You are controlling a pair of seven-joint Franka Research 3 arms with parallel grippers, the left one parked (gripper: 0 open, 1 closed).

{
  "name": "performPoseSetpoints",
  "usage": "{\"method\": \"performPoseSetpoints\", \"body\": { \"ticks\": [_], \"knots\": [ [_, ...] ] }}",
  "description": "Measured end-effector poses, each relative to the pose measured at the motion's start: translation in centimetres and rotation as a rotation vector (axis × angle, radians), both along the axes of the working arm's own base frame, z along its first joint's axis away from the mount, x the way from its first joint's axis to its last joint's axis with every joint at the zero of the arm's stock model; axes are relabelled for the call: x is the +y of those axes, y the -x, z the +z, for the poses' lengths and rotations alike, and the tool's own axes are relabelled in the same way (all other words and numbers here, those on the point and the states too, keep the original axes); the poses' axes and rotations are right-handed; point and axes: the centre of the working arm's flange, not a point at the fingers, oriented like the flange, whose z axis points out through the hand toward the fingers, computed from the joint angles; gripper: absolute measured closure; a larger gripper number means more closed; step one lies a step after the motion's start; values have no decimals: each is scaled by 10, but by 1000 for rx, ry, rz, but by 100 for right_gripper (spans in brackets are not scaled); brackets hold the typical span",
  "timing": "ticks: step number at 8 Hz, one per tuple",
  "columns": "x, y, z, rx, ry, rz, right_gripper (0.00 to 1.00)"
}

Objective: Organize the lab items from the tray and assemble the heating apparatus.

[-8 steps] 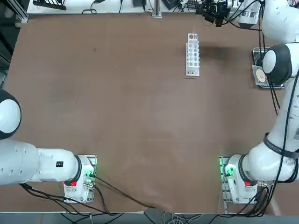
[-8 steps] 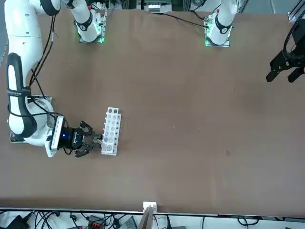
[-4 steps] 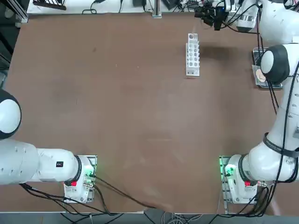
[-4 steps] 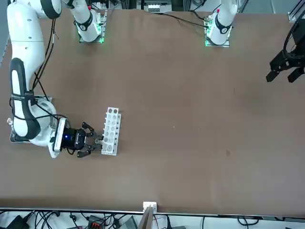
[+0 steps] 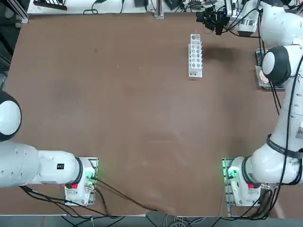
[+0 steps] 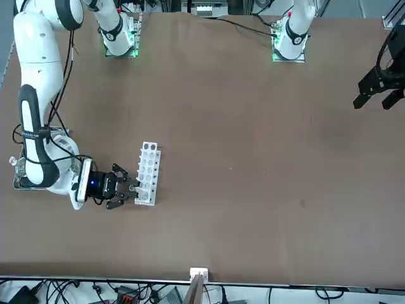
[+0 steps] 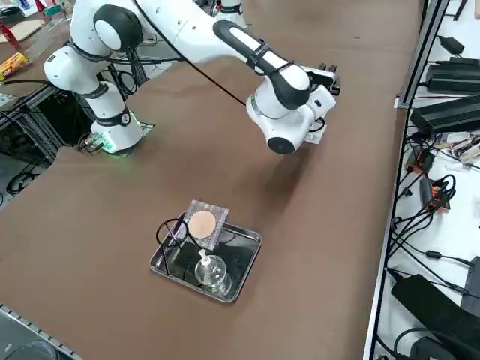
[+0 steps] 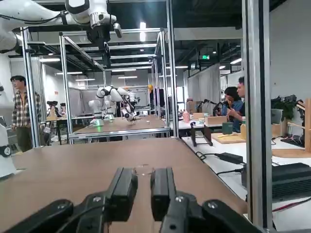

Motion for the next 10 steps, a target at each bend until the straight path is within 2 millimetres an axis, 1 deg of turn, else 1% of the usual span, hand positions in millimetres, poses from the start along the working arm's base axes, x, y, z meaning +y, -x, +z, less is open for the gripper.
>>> {"method": "performPoseSetpoints", "body": {
  "ticks": [3, 7, 10],
  "knots": [
    [0, 2, -12, -52, 3, -2, 78],
    [0, 6, -32, -72, 2, -1, 78],
    [0, 6, -36, -66, -5, -9, 78]
  ]
}}
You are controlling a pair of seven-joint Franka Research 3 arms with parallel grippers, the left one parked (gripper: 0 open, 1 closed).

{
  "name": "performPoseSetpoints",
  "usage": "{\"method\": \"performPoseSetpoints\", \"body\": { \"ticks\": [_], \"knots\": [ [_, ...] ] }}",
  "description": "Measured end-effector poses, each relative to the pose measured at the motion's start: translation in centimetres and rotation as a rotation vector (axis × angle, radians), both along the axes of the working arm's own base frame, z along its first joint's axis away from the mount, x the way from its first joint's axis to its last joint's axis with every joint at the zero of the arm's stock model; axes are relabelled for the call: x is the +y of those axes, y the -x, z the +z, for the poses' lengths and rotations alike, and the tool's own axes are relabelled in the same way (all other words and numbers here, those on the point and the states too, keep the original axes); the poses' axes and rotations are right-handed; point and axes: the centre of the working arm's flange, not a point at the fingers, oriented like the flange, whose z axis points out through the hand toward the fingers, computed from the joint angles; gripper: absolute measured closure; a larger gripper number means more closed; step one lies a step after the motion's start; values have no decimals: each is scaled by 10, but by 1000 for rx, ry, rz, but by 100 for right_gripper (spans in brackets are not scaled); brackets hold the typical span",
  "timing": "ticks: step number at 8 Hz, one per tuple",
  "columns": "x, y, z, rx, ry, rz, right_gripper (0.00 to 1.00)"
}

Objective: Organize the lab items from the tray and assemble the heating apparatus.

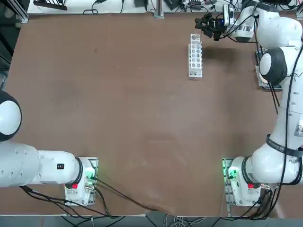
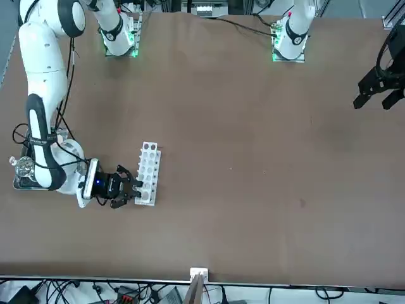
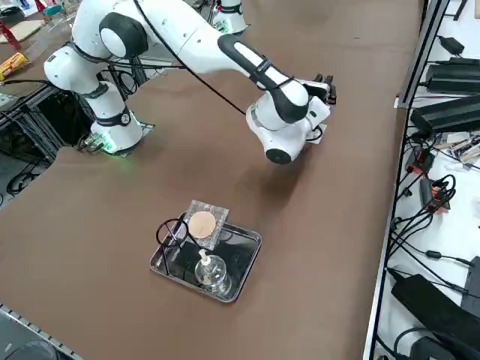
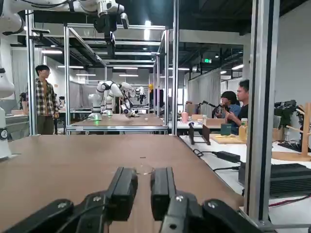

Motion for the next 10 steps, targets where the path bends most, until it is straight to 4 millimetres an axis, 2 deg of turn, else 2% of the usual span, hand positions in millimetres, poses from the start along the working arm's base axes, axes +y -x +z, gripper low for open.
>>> {"method": "performPoseSetpoints", "body": {
  "ticks": [1, 2, 5, 6, 7, 8, 10],
  "knots": [
    [0, 0, 0, 1, -6, -6, 75],
    [0, -1, 0, 1, -12, -10, 61],
    [-2, -2, 1, 13, -31, -27, 4],
    [-6, -3, 2, 29, -33, -31, 0],
    [-16, -6, 4, 54, -27, -40, 1],
    [-35, -7, 7, 94, -3, -37, 0],
    [-89, -5, 14, 176, 46, -30, 1]
  ]
}}
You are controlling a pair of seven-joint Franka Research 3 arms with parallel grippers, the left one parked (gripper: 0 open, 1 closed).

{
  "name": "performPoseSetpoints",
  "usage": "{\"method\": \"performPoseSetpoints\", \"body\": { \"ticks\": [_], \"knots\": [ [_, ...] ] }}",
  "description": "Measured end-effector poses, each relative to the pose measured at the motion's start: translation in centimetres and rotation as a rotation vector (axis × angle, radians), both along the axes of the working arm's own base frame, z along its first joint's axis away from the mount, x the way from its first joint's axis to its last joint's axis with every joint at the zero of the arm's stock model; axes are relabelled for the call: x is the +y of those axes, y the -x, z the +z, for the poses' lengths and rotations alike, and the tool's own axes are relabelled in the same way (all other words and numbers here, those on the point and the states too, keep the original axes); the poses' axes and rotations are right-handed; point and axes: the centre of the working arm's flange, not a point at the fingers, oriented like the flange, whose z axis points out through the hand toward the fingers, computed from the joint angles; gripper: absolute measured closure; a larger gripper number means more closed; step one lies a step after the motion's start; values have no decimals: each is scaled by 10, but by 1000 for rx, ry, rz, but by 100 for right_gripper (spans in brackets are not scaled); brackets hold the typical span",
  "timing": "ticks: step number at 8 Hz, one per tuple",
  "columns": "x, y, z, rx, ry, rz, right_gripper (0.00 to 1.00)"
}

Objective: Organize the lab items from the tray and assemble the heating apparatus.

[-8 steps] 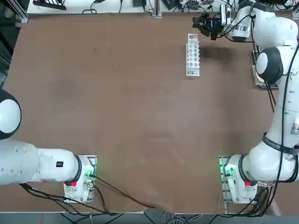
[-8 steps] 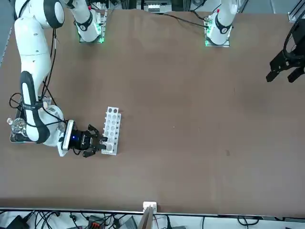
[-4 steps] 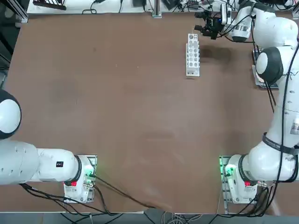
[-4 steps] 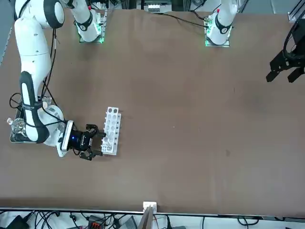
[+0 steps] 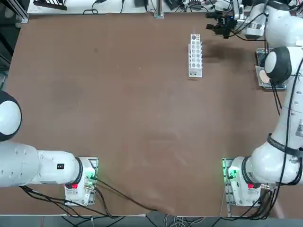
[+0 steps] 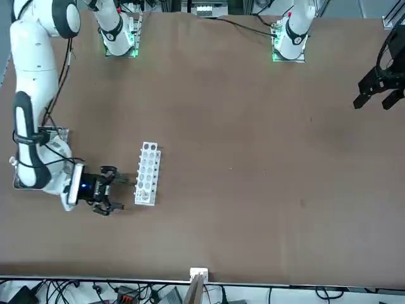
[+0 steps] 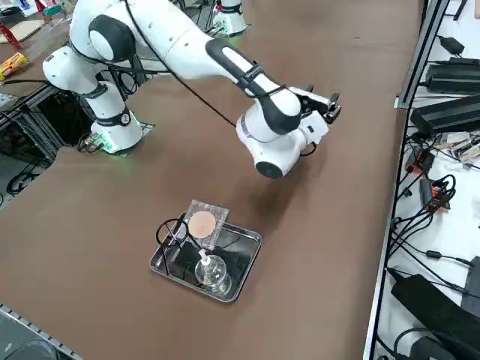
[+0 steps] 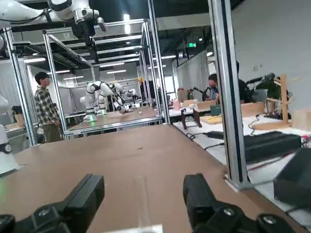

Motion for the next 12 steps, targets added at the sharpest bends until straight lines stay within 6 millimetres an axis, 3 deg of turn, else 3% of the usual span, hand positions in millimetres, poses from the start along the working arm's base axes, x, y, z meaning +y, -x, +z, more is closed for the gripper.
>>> {"method": "performPoseSetpoints", "body": {
  "ticks": [3, 6, 7, 10, 12],
  "knots": [
    [-90, 10, 35, 113, 122, 3, 1],
    [-166, 17, 118, 217, 361, -49, 2],
    [-189, 21, 137, 277, 457, -73, 3],
    [-275, 46, 161, 509, 691, -234, 1],
    [-316, 62, 160, 678, 871, -358, 1]
  ]
}}
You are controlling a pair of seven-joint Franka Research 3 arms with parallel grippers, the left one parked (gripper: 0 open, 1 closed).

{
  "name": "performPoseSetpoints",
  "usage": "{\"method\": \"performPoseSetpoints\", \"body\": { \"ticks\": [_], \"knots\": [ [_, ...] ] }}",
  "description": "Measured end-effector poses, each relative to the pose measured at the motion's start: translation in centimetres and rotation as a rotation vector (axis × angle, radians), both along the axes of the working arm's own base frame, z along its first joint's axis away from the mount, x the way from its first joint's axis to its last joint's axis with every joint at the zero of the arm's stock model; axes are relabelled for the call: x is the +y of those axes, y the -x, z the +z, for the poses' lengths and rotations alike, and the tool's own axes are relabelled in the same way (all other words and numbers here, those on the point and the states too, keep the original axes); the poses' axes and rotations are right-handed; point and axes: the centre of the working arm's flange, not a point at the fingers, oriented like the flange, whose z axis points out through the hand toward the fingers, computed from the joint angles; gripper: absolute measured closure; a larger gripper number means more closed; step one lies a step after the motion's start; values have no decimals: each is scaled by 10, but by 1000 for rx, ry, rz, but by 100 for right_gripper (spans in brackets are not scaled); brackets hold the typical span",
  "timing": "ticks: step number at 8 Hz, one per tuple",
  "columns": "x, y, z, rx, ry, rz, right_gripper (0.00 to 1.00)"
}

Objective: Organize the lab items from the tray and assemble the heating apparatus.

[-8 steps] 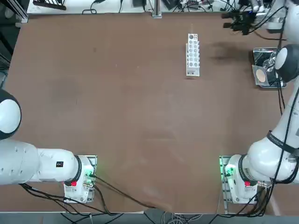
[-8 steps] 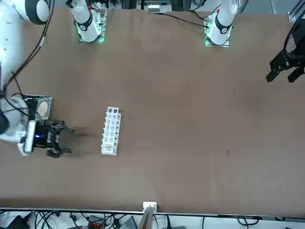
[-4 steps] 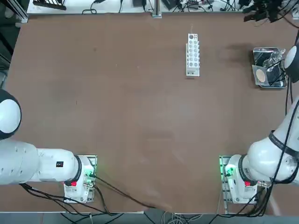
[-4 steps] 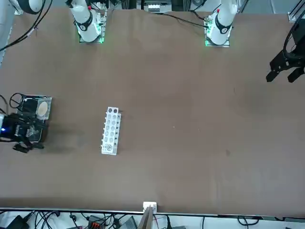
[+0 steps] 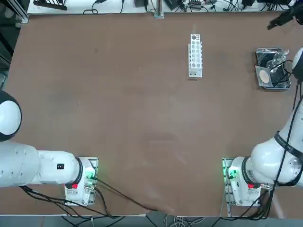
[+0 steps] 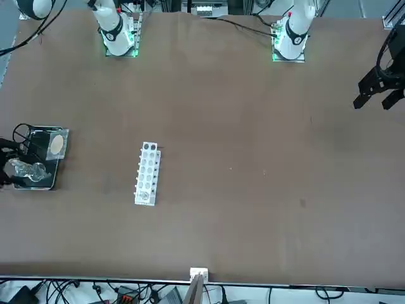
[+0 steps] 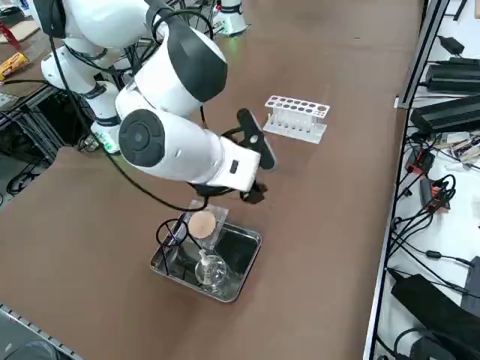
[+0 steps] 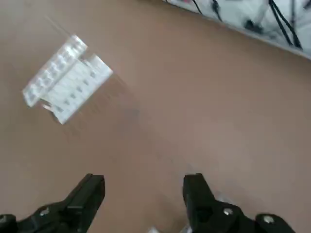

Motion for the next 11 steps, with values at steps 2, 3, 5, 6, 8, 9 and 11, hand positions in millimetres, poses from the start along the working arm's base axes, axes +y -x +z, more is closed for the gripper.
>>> {"method": "performPoseSetpoints", "body": {
  "ticks": [2, 3, 5, 6, 8, 9, 11],
  "knots": [
    [-18, 3, -3, 107, 175, -110, 1],
    [-26, 3, -4, 148, 271, -164, 1],
    [-30, -5, -3, 186, 428, -279, 1],
    [-30, -9, -7, 187, 463, -322, 1],
    [-38, -11, -37, 192, 498, -378, 1],
    [-42, -9, -55, 211, 505, -397, 1],
    [-46, -5, -72, 247, 536, -404, 1]
  ]
}}
